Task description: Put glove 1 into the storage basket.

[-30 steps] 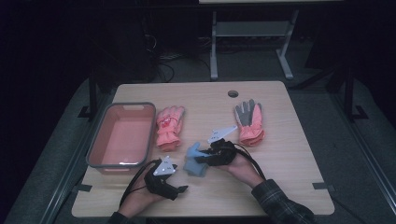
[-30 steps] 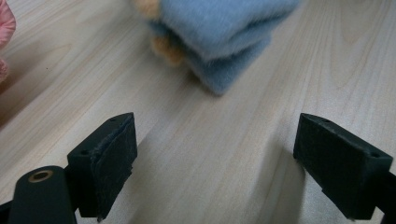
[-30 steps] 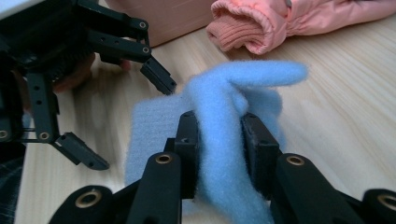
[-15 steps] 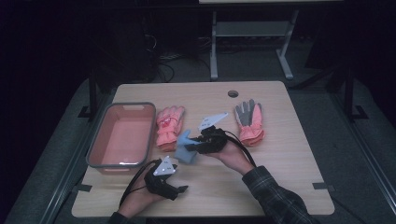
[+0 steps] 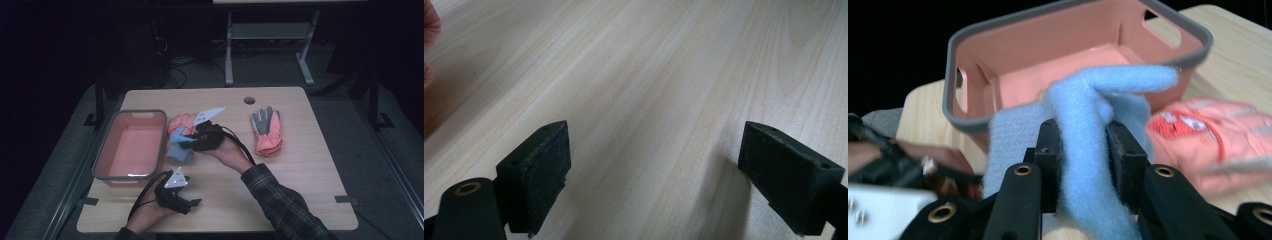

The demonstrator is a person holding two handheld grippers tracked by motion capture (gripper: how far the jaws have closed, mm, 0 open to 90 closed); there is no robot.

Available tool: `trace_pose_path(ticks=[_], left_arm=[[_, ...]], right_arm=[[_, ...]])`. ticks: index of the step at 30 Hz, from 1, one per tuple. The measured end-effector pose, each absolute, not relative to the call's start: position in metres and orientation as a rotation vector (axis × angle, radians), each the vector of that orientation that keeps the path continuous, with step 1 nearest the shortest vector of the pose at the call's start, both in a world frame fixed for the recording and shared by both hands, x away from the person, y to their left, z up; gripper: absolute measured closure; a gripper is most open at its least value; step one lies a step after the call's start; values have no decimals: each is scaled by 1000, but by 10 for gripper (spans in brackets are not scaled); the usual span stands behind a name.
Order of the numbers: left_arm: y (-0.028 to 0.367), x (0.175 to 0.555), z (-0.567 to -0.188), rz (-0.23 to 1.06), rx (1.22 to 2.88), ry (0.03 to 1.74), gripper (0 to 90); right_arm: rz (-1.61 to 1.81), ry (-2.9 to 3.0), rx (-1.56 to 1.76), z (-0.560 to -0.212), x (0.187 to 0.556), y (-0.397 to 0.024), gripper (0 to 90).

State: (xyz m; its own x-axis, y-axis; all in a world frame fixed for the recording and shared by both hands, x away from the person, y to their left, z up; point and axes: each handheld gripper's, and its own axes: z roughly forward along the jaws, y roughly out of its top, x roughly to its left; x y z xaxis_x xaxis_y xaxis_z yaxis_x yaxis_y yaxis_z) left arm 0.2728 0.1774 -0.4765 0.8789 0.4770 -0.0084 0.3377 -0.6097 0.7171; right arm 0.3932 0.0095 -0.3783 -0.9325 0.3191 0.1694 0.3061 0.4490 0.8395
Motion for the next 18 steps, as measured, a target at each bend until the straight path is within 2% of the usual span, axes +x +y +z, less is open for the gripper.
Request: trace_pose_path(ticks=[18], left_arm=[[178,273,-477,247,2280,578,129]], right_arm=[[1577,2701,458,-366,410,85,709]])
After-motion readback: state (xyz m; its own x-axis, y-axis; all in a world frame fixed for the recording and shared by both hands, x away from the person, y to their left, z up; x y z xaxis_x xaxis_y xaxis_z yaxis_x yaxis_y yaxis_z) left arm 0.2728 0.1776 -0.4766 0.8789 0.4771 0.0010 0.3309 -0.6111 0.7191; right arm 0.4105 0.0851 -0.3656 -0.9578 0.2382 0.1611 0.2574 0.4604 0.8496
